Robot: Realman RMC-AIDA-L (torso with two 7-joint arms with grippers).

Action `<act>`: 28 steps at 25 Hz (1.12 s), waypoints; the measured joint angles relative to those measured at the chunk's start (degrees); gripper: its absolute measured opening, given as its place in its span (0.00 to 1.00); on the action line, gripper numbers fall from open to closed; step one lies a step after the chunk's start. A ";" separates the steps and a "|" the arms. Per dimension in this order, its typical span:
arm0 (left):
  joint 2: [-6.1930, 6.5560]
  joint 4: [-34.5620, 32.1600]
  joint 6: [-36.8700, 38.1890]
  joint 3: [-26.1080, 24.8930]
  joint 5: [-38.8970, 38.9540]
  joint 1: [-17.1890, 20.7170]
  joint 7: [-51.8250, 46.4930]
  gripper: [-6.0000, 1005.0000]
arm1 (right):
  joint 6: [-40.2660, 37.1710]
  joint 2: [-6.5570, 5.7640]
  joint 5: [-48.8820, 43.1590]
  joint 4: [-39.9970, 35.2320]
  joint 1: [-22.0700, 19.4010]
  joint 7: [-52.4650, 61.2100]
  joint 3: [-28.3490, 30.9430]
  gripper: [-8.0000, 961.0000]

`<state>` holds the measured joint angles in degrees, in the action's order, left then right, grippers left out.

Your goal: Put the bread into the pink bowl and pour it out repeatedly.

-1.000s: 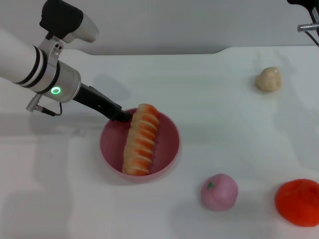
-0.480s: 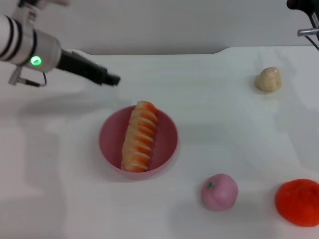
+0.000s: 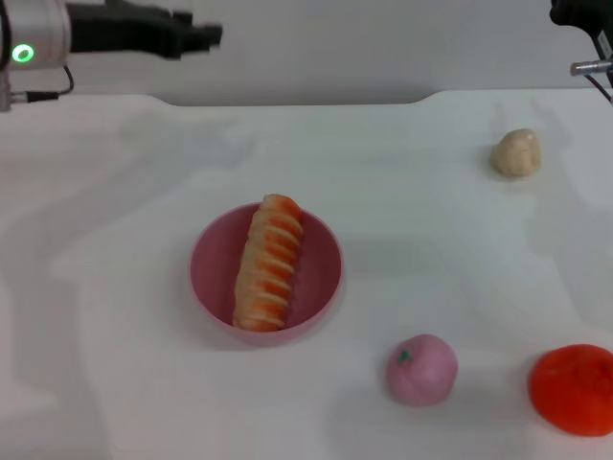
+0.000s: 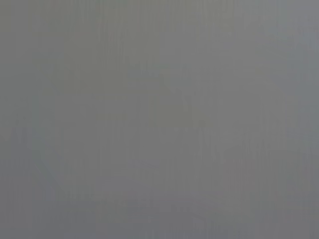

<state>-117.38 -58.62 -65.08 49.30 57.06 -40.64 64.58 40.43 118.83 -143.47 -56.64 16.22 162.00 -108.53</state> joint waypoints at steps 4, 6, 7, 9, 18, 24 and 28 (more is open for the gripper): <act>-0.17 0.47 2.36 0.00 14.66 4.31 8.86 0.45 | -0.01 0.00 0.17 0.20 0.04 -0.02 0.26 0.52; -0.36 1.37 3.18 0.26 23.25 6.54 14.51 0.45 | -0.02 0.00 0.20 0.40 0.06 0.00 0.37 0.52; -0.36 1.37 3.18 0.26 23.25 6.54 14.51 0.45 | -0.03 0.00 0.21 0.55 0.09 0.01 0.44 0.52; -0.48 5.12 3.52 0.70 36.12 8.92 23.66 0.45 | -0.08 0.00 0.27 0.94 0.29 0.08 0.49 0.52; -0.96 24.25 -2.23 0.96 66.56 10.16 54.75 0.45 | -1.46 0.00 4.71 4.16 2.23 0.35 0.64 0.52; -1.09 31.94 -7.32 0.63 78.63 11.69 67.89 0.45 | -1.27 0.05 7.91 6.74 2.59 0.39 2.04 0.52; -1.16 33.73 -7.19 0.53 83.04 13.67 72.22 0.45 | -0.85 0.07 9.96 8.66 2.74 0.41 3.44 0.52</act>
<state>-118.55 -24.90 -72.27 49.83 140.11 -26.97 136.80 39.58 118.89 -133.51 -47.98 18.96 162.41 -105.09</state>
